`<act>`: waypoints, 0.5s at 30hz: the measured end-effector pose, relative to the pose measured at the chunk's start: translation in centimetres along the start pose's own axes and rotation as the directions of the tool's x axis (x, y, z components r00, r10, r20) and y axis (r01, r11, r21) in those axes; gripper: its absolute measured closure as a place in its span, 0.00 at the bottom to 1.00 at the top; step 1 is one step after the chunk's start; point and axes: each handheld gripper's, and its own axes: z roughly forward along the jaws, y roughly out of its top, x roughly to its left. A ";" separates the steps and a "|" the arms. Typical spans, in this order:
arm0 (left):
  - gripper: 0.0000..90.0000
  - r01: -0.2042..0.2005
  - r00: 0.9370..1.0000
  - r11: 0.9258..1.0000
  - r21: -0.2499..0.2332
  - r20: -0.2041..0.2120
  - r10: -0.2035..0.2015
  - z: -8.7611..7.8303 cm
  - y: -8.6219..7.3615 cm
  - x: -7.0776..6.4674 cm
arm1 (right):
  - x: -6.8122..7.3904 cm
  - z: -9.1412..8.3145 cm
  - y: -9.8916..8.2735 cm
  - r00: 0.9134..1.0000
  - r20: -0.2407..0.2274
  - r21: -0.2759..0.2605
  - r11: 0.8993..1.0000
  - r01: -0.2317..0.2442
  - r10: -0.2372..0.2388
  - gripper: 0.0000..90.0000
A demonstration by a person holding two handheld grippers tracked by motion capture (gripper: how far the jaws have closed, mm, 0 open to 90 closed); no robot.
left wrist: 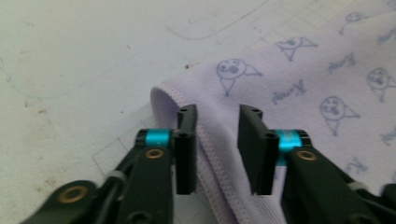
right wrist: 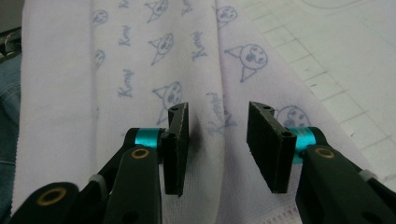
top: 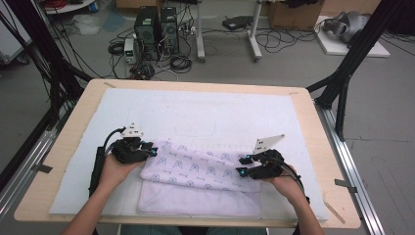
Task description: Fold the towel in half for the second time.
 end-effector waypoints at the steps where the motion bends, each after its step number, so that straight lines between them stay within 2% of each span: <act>1: 0.84 0.020 1.000 1.000 0.014 0.016 -0.020 0.2 -0.1 0.2 | 0.0 0.1 0.0 1.000 -0.005 -0.001 1.000 -0.001 0.001 0.65; 2: 0.87 0.031 0.999 0.999 0.020 0.026 -0.032 0.3 -0.2 0.5 | -0.1 0.2 0.0 1.000 -0.010 0.000 1.000 -0.001 0.001 0.65; 5: 0.94 0.028 0.999 0.999 0.016 0.038 -0.029 0.2 -0.2 0.7 | -0.1 0.4 0.1 1.000 -0.011 0.003 1.000 0.004 -0.004 0.66; 10: 0.96 -0.003 0.999 1.000 -0.011 0.034 0.004 -0.6 -0.1 0.2 | 0.1 0.3 0.2 1.000 0.001 0.006 1.000 0.017 -0.017 0.68; 12: 0.96 -0.009 0.999 0.999 -0.037 0.036 0.011 -1.3 -0.1 -0.1 | 0.4 -0.2 0.2 1.000 0.004 -0.014 1.000 0.027 -0.027 0.73; 15: 0.96 -0.032 0.999 0.997 -0.073 0.036 0.034 -3.0 -0.4 -0.9 | 0.8 -0.6 0.2 0.999 -0.010 -0.011 0.999 0.045 -0.045 0.82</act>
